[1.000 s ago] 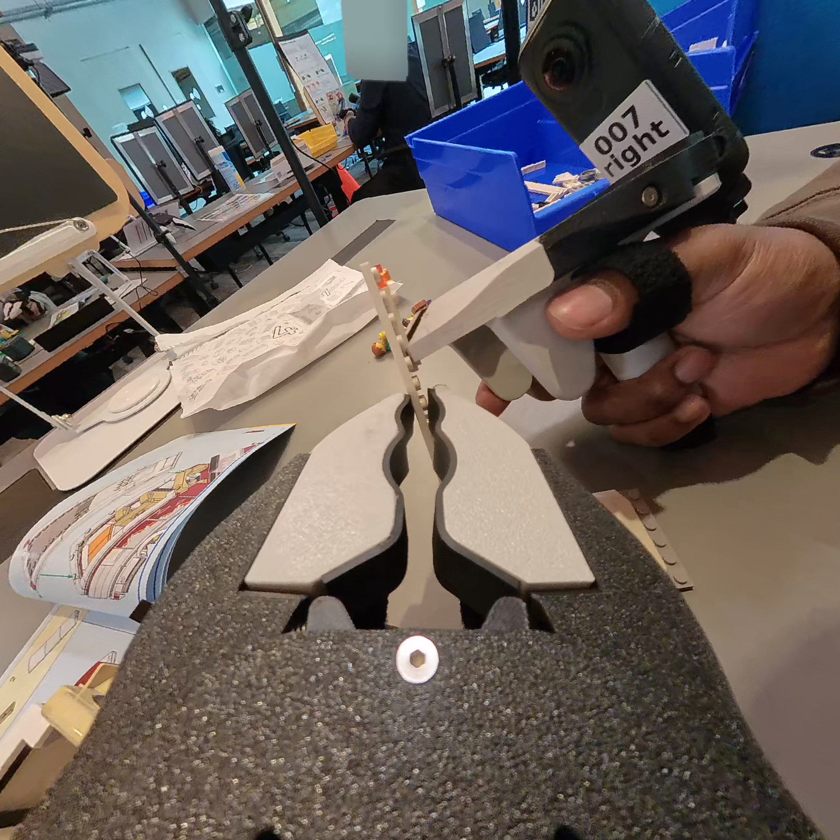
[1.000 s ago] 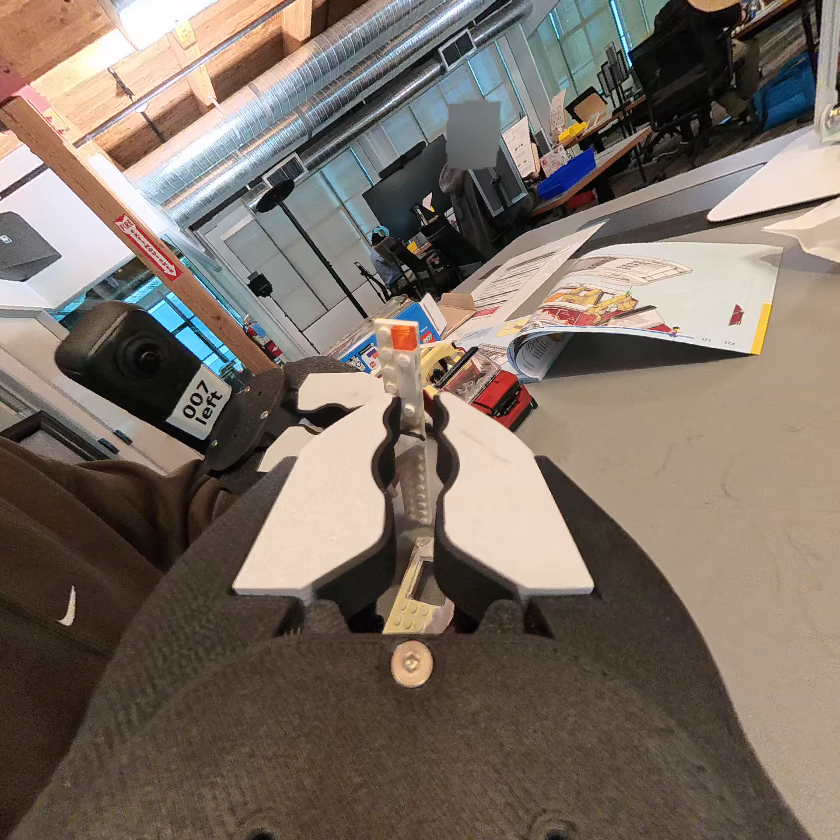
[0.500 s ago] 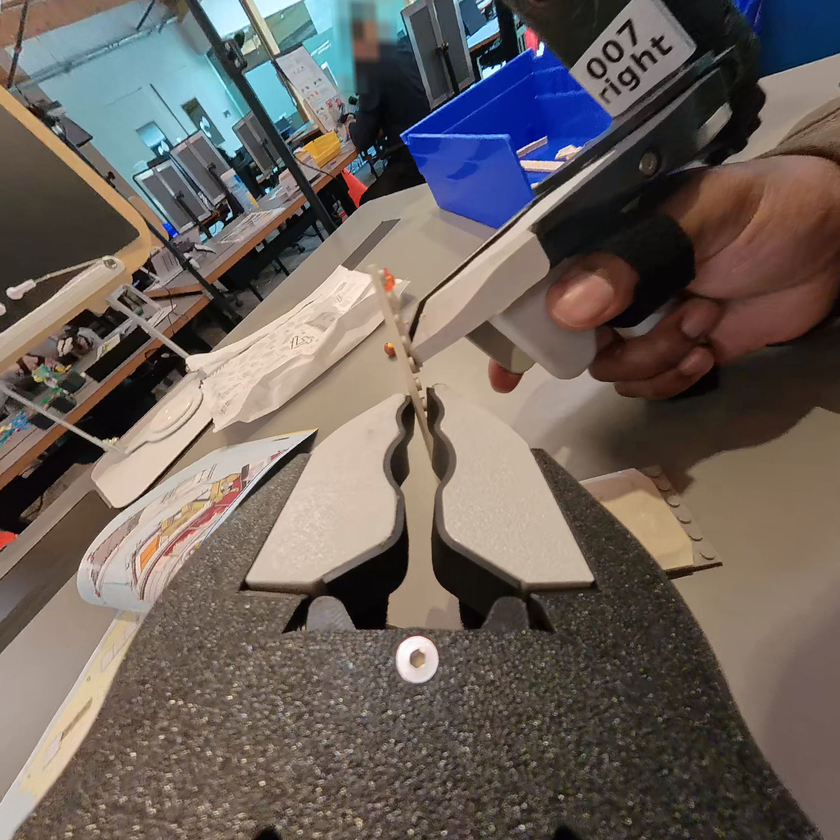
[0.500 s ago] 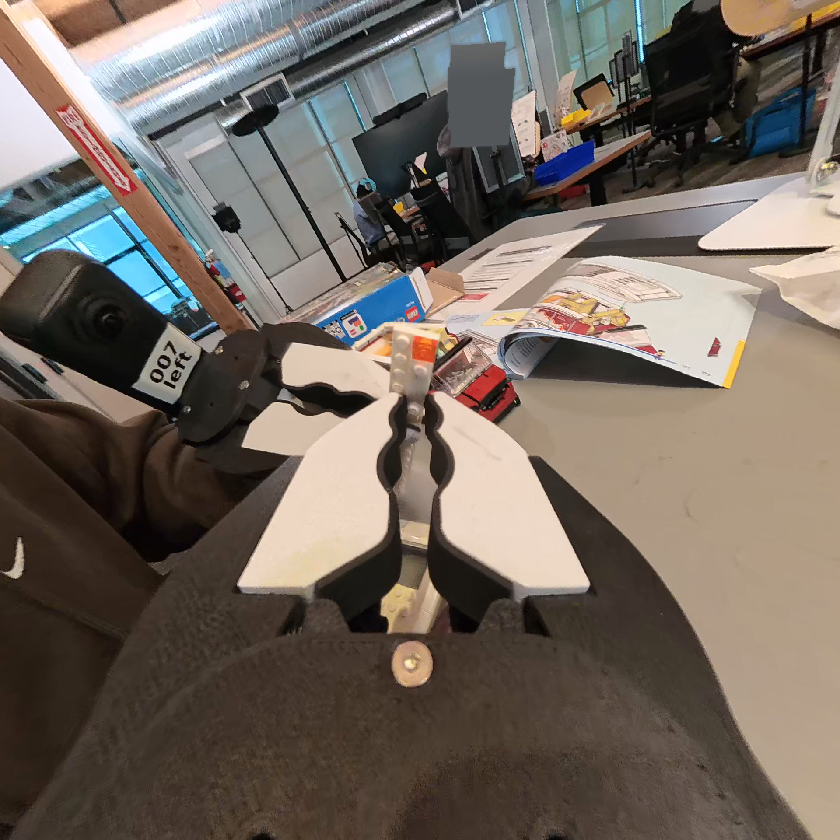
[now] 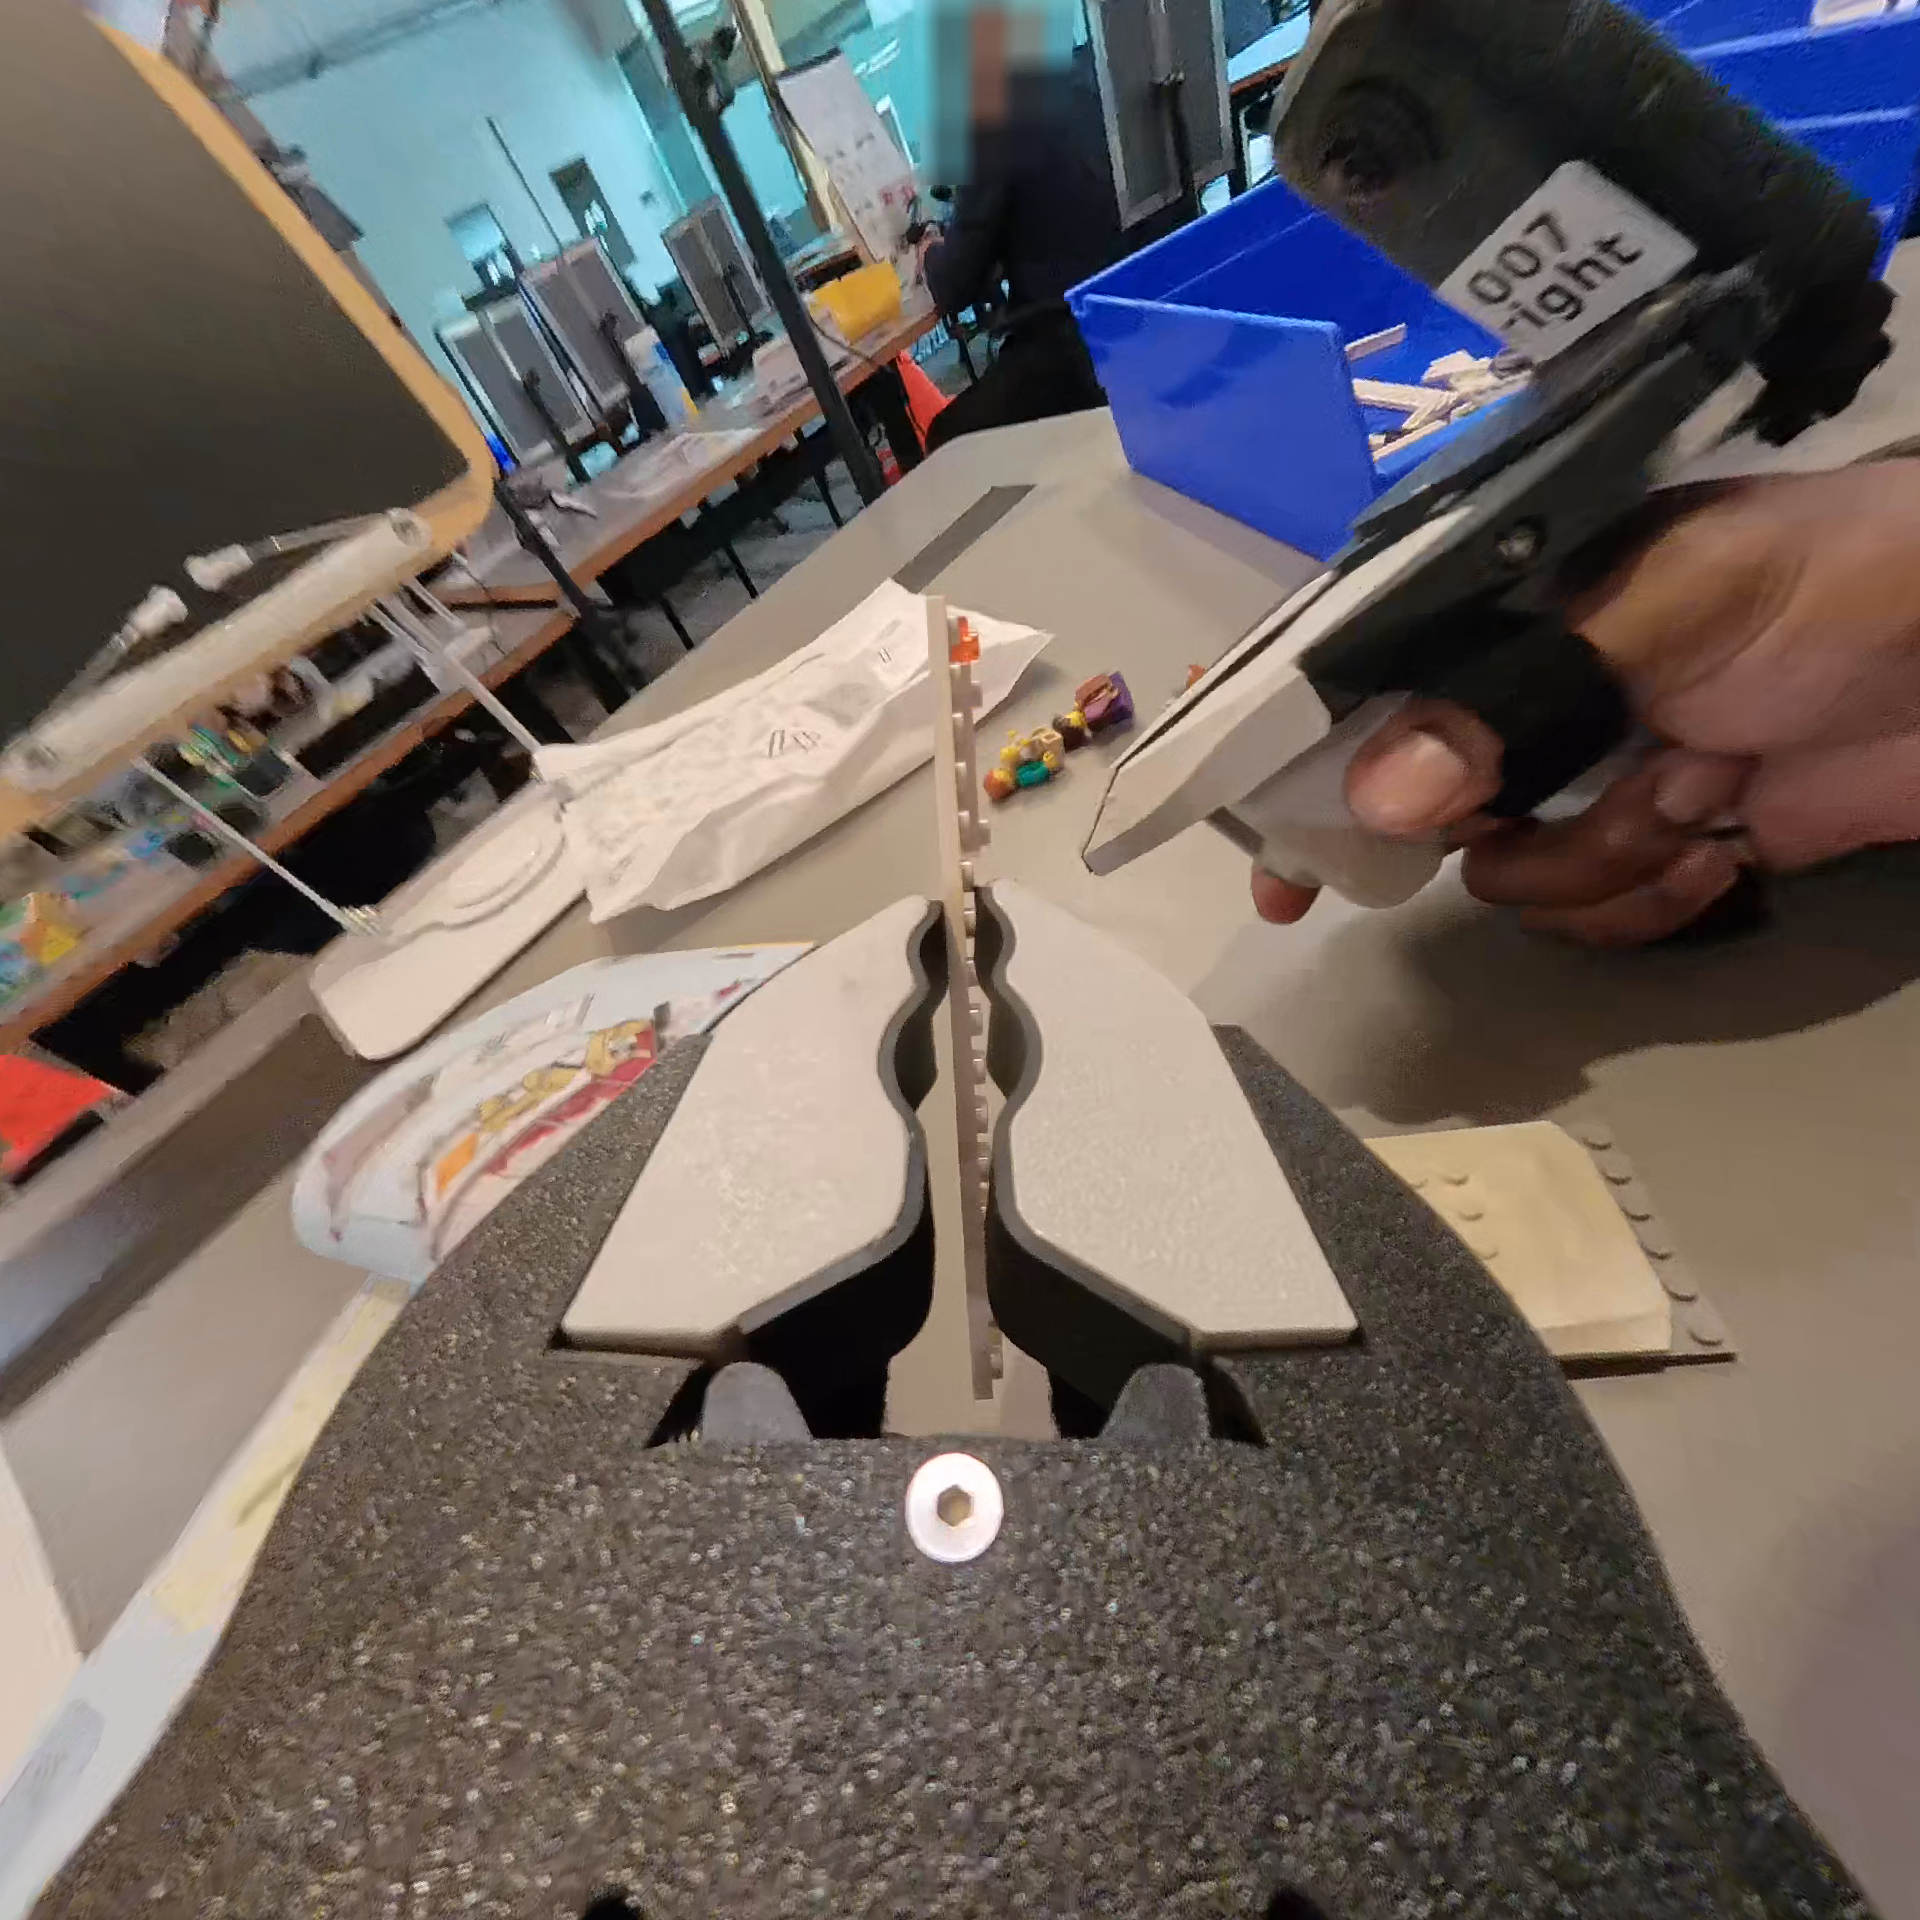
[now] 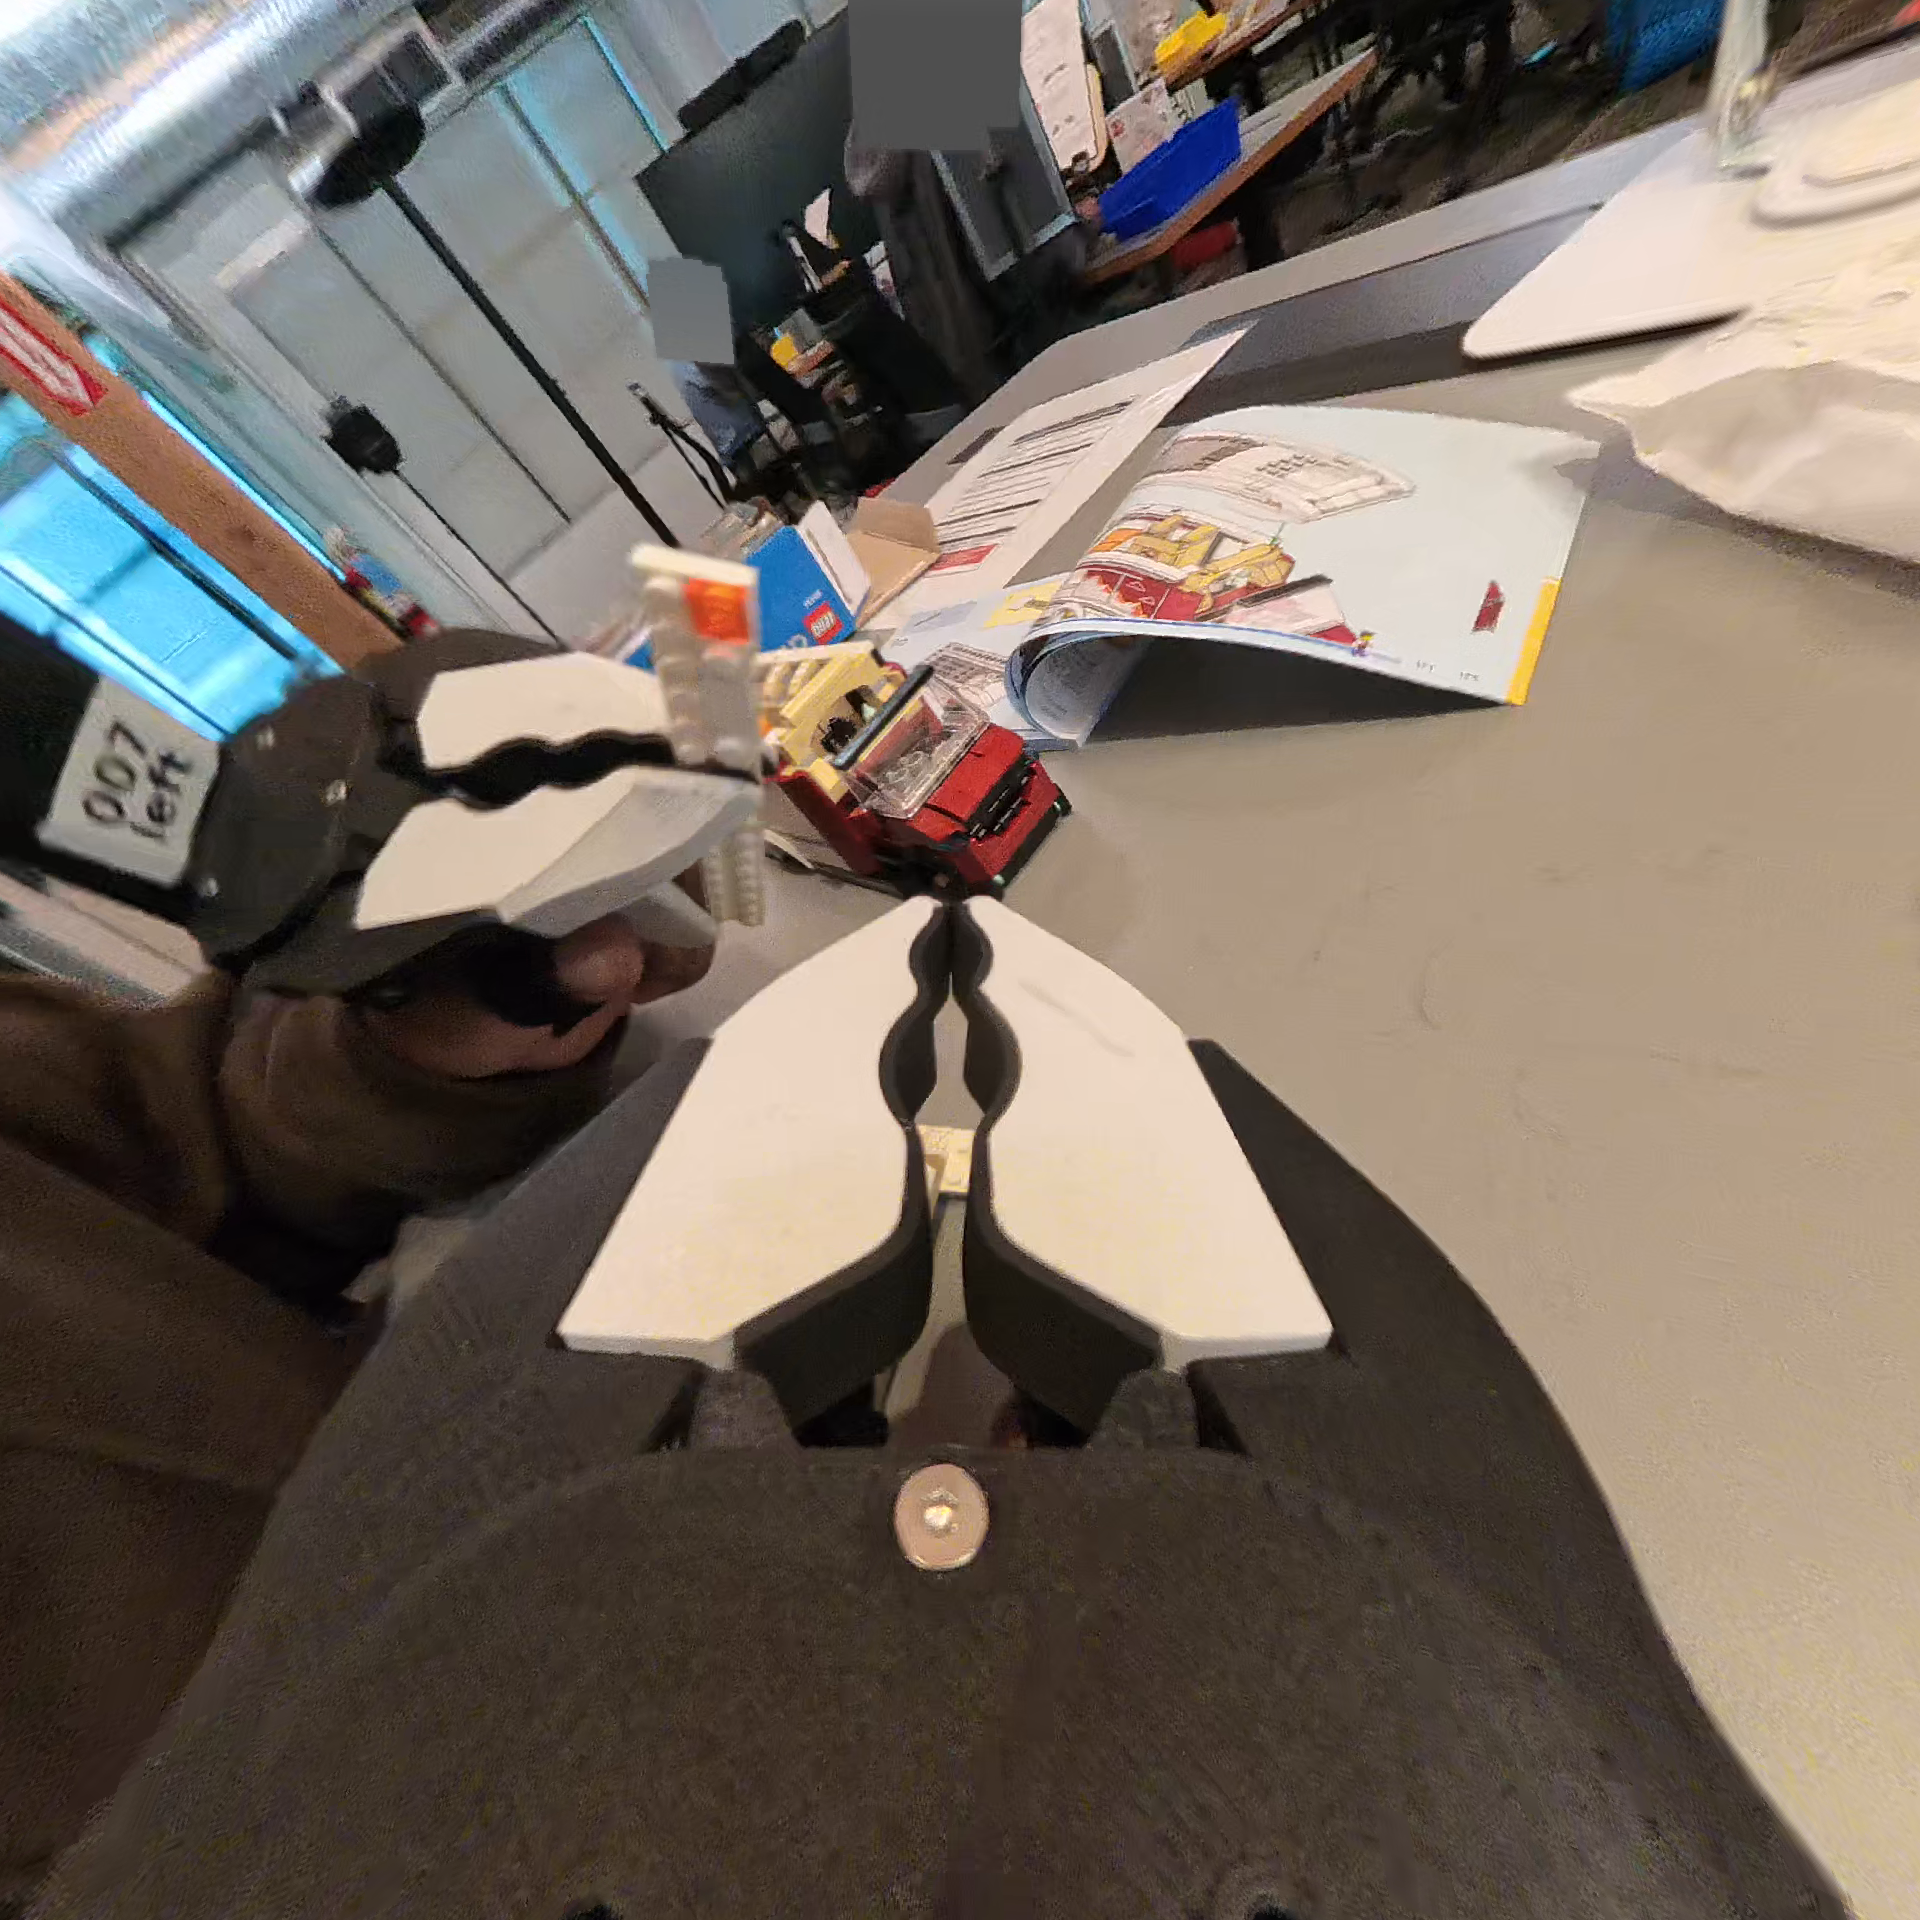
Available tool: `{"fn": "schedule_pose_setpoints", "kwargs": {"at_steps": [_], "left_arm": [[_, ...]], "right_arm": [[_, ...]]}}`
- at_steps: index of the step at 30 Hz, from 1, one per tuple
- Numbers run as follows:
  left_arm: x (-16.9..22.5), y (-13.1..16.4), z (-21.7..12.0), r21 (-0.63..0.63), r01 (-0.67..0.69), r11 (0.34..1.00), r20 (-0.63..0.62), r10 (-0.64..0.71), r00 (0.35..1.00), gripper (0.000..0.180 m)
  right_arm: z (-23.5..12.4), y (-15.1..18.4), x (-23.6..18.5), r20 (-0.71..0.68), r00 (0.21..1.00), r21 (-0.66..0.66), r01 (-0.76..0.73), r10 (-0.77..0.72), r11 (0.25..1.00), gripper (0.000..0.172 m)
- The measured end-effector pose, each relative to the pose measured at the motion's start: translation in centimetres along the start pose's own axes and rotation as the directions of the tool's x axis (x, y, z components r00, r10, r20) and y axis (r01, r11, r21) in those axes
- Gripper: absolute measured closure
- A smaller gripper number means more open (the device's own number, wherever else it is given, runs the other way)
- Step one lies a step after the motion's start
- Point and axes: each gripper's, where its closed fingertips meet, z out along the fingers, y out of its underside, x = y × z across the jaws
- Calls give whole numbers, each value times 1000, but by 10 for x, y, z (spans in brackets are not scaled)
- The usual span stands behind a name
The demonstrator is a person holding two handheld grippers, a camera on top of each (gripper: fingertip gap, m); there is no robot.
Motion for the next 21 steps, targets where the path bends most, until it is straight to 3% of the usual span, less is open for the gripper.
{"fn": "schedule_pose_setpoints", "kwargs": {"at_steps": [4,7,11,16,21], "left_arm": [[5,8,4,-43,211,976,-124,-215,969,176],[6,12,5,-84,432,898,-220,-440,871,176],[9,15,6,-151,664,732,-325,-671,666,175],[22,12,5,-255,773,581,-419,-787,454,176],[35,10,1,-363,786,501,-474,-825,307,176]], "right_arm": [[4,-2,-14,-16,972,11,233,-233,972,172],[2,-13,-21,-86,865,62,500,-495,864,166],[3,-13,-32,-192,576,18,812,-795,584,159],[5,-9,-32,-266,125,-109,981,-956,158,147],[0,-11,-22,-251,-67,-161,987,-966,-27,132]]}}
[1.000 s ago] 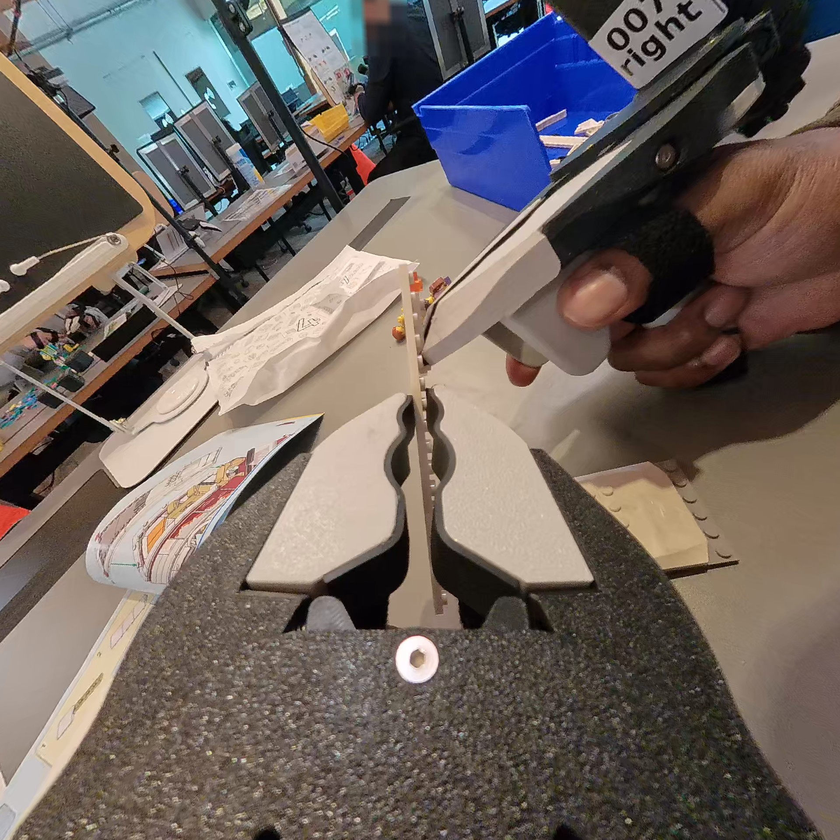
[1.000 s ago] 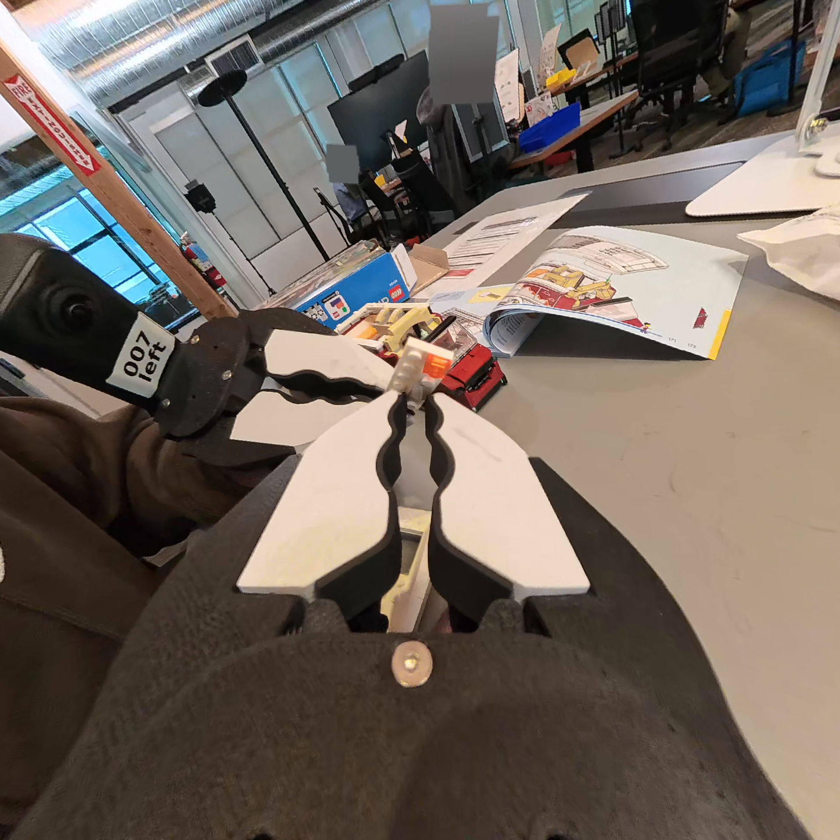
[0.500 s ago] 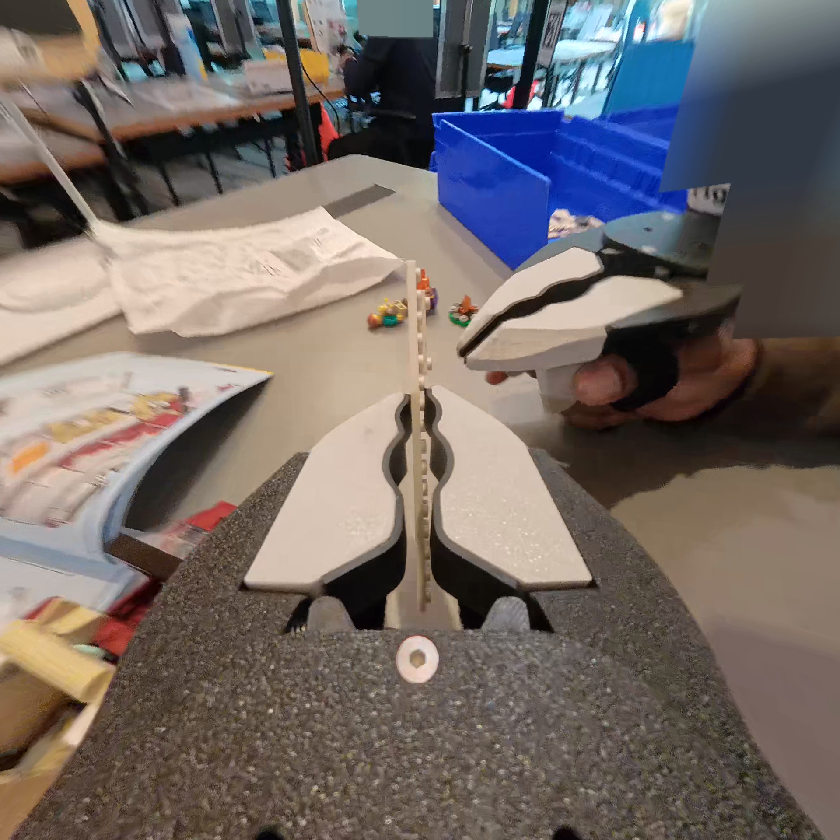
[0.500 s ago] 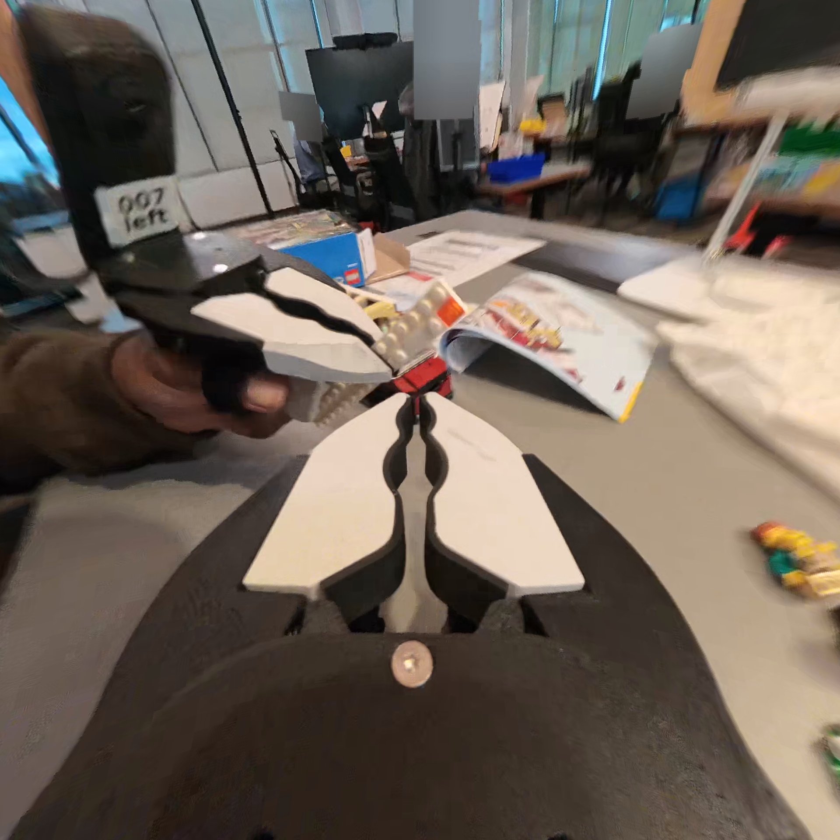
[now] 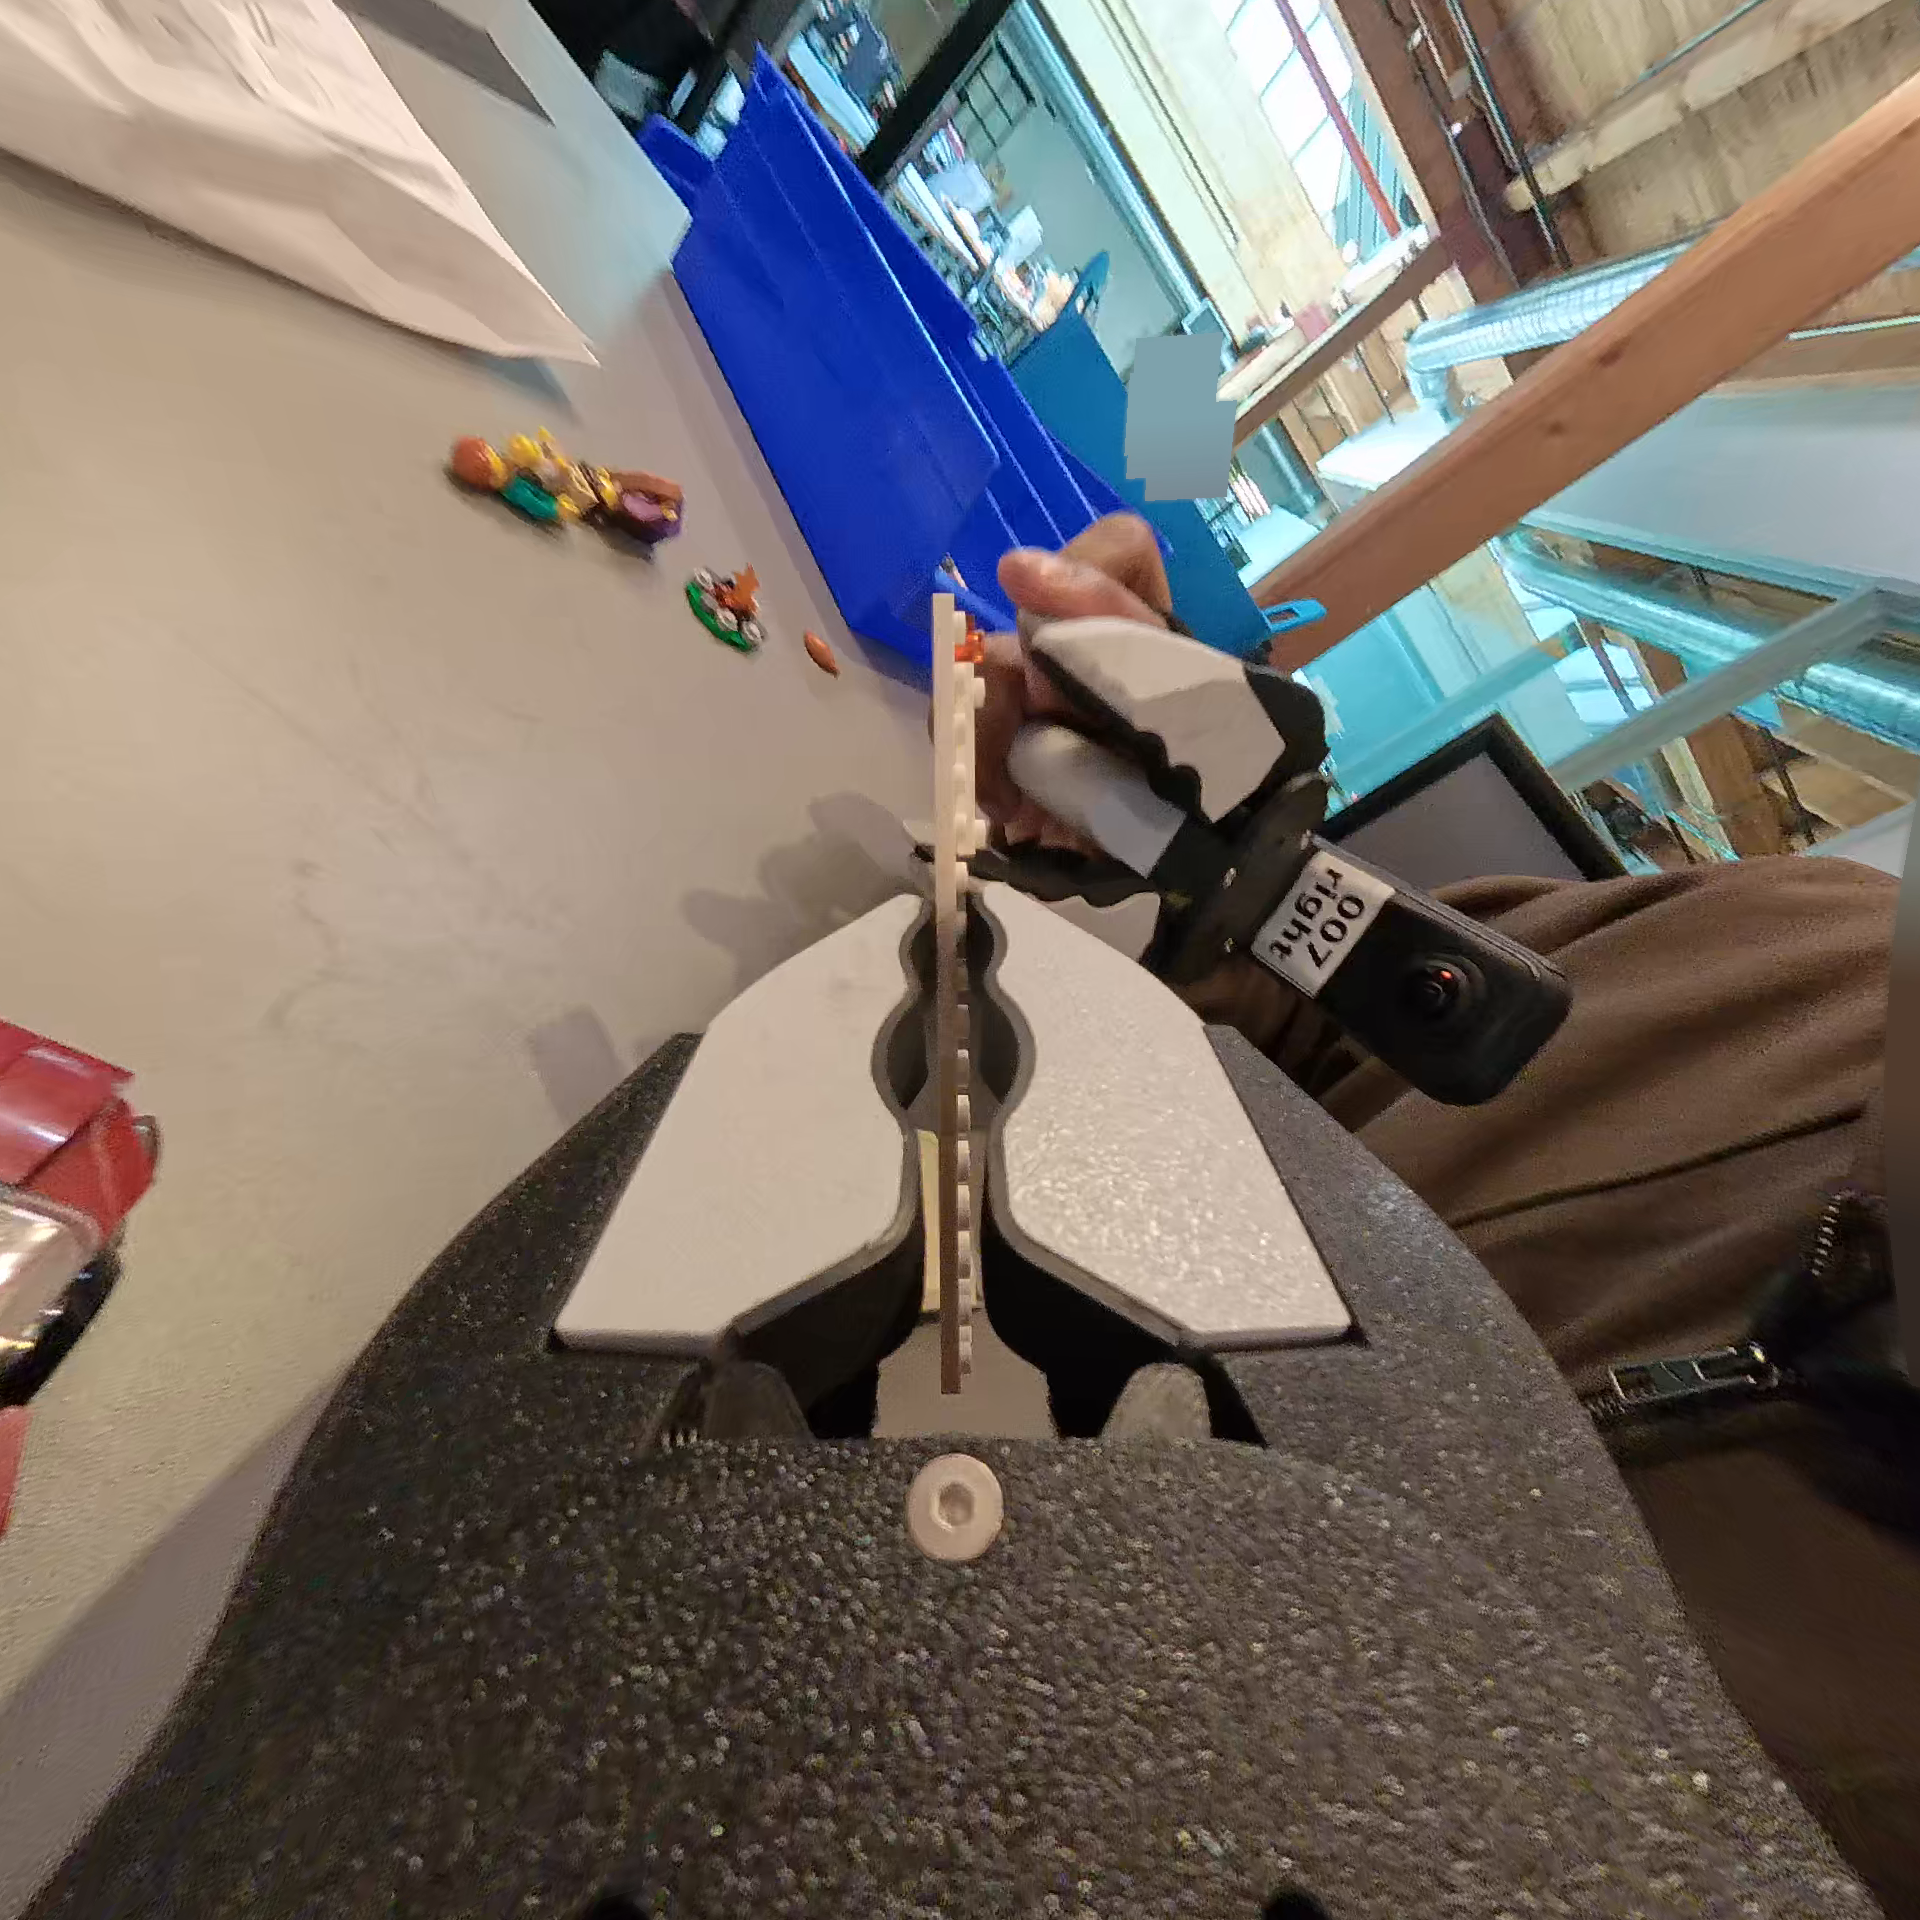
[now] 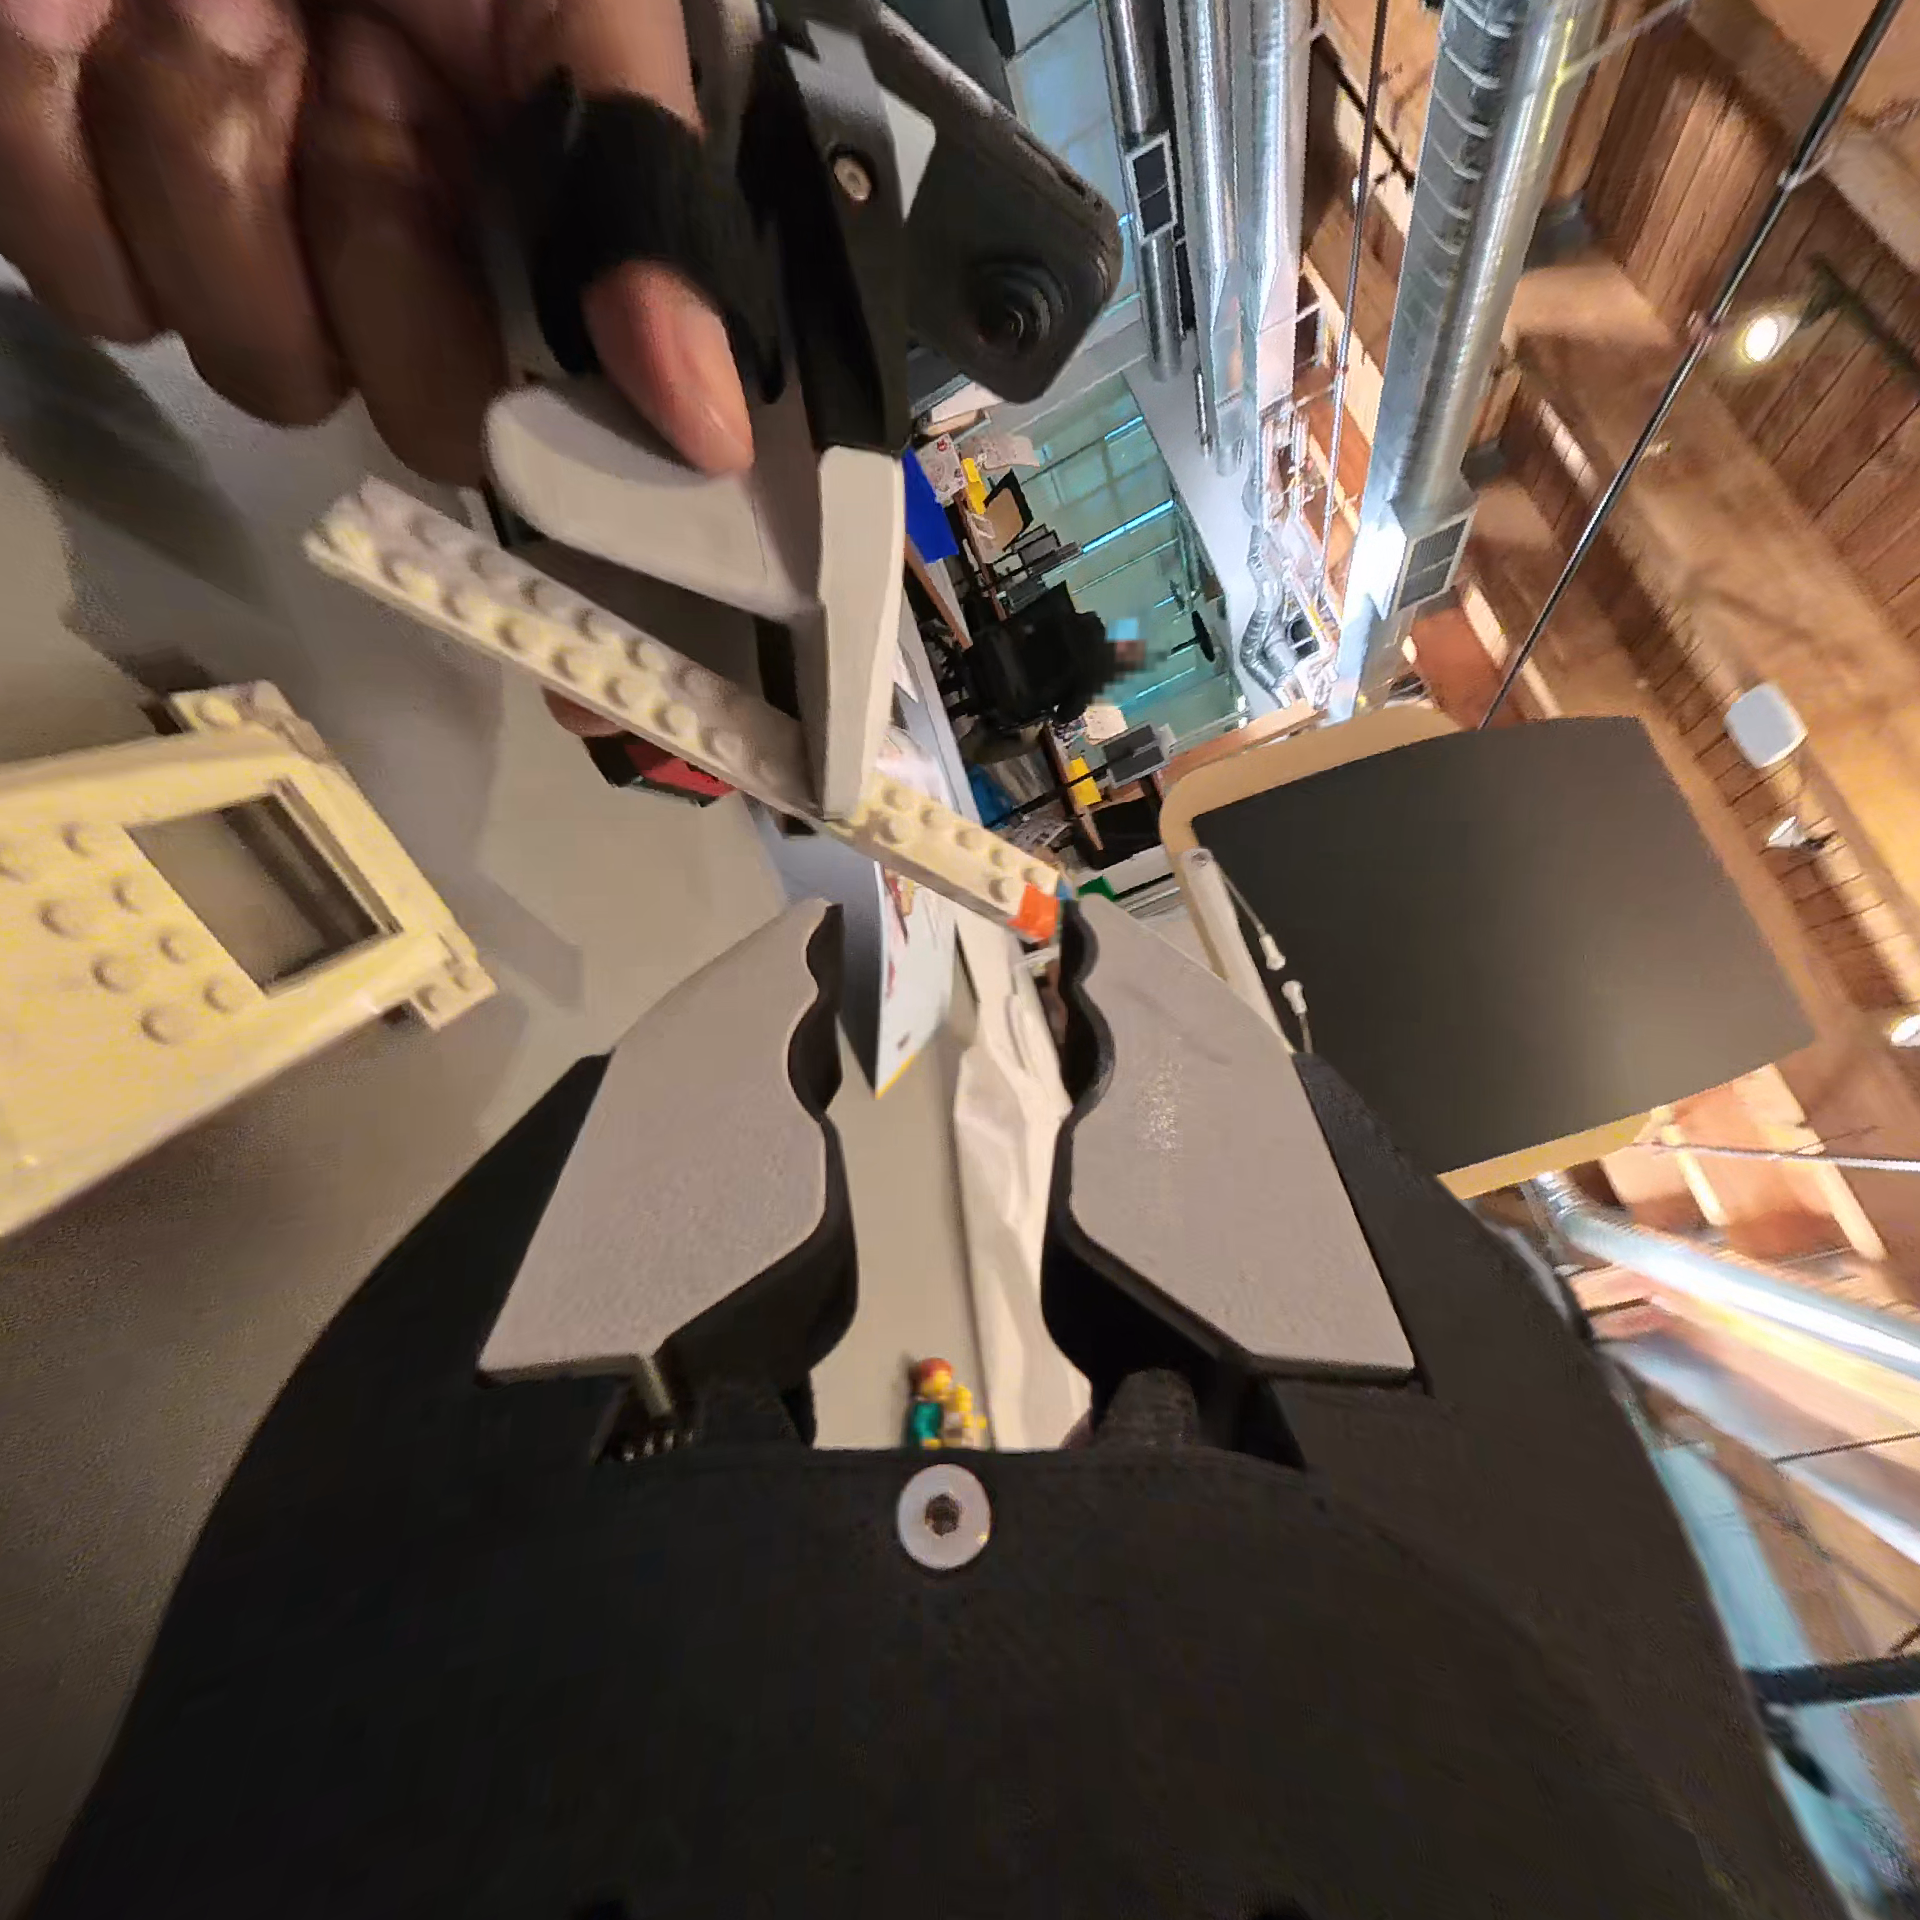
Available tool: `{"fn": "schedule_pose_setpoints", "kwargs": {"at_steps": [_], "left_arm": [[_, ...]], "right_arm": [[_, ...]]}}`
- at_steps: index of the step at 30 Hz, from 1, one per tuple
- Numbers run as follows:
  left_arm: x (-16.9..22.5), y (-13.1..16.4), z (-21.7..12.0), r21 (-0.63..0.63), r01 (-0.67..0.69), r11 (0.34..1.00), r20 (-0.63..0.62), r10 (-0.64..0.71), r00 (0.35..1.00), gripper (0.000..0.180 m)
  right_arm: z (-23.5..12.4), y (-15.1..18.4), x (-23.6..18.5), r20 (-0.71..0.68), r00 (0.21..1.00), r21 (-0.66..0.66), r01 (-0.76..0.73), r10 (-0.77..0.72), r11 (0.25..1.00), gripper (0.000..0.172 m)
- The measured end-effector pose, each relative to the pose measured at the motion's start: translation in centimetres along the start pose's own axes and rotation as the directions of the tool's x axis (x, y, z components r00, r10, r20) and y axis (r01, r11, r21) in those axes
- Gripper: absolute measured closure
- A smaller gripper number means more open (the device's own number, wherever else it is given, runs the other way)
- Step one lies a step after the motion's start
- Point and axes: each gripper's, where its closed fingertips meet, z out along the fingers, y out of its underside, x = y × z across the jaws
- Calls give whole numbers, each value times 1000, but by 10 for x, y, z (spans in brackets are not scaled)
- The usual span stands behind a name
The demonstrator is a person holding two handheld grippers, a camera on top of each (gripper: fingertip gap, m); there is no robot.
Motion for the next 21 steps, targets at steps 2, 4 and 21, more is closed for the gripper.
{"fn": "schedule_pose_setpoints", "kwargs": {"at_steps": [2,4,21], "left_arm": [[0,6,3,-37,7,999,-3,-7,1000,176],[0,14,5,-85,-2,996,-2,2,1000,176],[-1,-15,-7,1,-257,967,80,256,963,153]], "right_arm": [[-3,0,1,2,998,21,63,-63,998,125],[-5,-2,-1,10,991,36,134,-134,990,120],[1,43,-4,63,988,-207,153,-143,966,166]]}}
